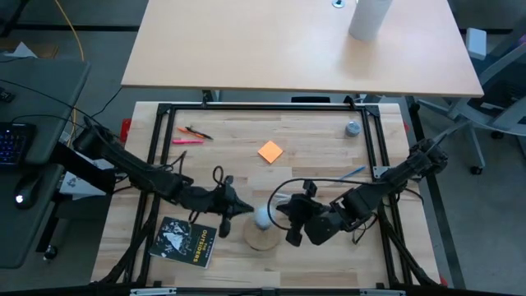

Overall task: Screw lightbulb
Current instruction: Remove the white lightbulb from the lamp

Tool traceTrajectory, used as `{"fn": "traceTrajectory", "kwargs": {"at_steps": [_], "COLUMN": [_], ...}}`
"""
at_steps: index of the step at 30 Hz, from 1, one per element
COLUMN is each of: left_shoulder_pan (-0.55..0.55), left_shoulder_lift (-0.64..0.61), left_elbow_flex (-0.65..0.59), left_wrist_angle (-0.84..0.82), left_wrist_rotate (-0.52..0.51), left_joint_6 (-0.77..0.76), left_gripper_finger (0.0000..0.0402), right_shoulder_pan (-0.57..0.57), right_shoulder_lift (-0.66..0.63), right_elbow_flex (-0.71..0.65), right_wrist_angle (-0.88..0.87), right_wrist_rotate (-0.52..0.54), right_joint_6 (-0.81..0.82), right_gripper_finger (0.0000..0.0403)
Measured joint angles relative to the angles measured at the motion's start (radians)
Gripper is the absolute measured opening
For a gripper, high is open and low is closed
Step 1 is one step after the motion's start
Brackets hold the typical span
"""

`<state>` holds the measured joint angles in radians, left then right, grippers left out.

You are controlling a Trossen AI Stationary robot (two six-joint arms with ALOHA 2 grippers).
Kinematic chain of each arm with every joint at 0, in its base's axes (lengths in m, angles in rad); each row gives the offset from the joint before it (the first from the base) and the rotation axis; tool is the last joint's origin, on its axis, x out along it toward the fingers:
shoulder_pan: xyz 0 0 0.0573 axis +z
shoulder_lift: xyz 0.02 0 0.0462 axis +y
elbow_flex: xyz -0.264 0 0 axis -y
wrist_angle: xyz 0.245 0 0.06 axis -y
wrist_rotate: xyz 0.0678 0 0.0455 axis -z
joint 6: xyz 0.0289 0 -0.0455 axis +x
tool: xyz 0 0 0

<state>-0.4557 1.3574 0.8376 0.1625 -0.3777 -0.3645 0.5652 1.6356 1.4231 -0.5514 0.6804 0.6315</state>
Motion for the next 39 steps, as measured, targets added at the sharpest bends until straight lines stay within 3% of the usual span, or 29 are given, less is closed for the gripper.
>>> {"fn": "traceTrajectory", "kwargs": {"at_steps": [6,12,19,26,30,39], "left_shoulder_pan": [0.01,0.038,0.056,0.055,0.052,0.001], "left_shoulder_lift": [-0.091,-0.119,-0.141,-0.255,-0.312,-0.343], "left_elbow_flex": [0.0,0.0,-0.001,-0.001,-0.001,-0.001], "left_wrist_angle": [-0.15,-0.09,0.013,-0.05,-0.079,-0.122], "left_wrist_rotate": [-0.116,-0.123,-0.051,-0.062,-0.063,-0.067], "left_joint_6": [0.039,0.092,0.123,0.107,0.066,-0.027], "left_gripper_finger": [0.0,0.0,0.0,0.0,0.0,0.0], "right_shoulder_pan": [0.028,0.054,0.05,0.002,-0.065,-0.174], "right_shoulder_lift": [-0.008,-0.007,-0.019,-0.086,-0.054,0.074], "right_elbow_flex": [0.0,0.0,0.025,0.226,0.39,0.629], "right_wrist_angle": [0.029,0.185,0.294,0.203,-0.014,-0.124], "right_wrist_rotate": [-0.107,-0.236,-0.245,-0.242,-0.326,-0.451], "right_joint_6": [0.023,-0.033,-0.062,-0.244,-0.337,-0.498], "right_gripper_finger": [0.0,0.0,0.0,0.0007,0.0062,0.0287]}}
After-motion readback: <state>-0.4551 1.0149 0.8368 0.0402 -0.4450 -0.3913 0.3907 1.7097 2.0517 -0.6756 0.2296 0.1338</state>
